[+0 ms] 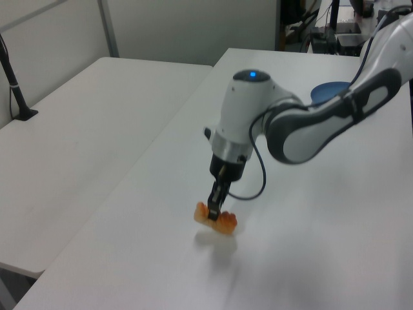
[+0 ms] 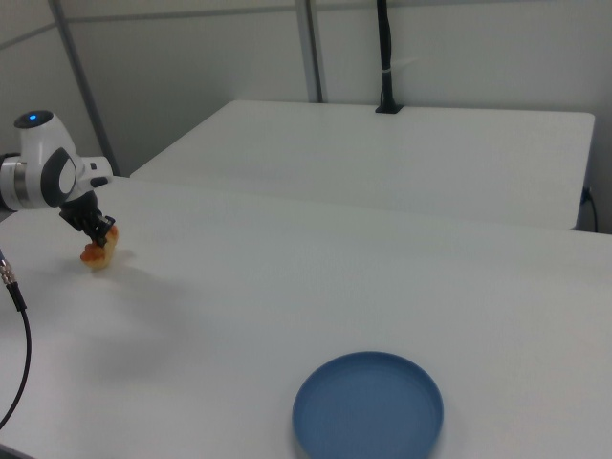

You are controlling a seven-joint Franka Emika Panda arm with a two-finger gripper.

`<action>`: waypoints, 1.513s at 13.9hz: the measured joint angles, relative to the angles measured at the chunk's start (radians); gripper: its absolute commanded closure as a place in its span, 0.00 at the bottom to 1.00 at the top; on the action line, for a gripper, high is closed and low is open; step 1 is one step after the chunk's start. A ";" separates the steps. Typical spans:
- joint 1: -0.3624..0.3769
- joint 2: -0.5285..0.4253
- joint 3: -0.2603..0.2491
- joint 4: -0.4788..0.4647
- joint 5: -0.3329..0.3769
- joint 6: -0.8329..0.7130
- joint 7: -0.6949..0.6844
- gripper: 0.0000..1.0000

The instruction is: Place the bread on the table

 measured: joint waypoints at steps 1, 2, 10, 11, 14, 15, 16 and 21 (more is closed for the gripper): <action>0.004 0.016 0.000 0.003 0.000 0.005 0.001 0.98; 0.006 0.032 -0.001 0.012 0.000 0.006 0.003 0.98; 0.007 0.053 -0.003 0.026 -0.001 0.033 0.119 0.00; 0.008 0.054 -0.003 0.026 -0.001 0.037 0.121 0.00; 0.008 0.056 -0.006 0.026 -0.001 0.039 0.128 0.00; 0.008 0.057 -0.007 0.026 -0.001 0.039 0.130 0.00; 0.008 0.058 -0.008 0.026 -0.001 0.039 0.131 0.00; 0.008 0.058 -0.008 0.027 -0.002 0.039 0.131 0.00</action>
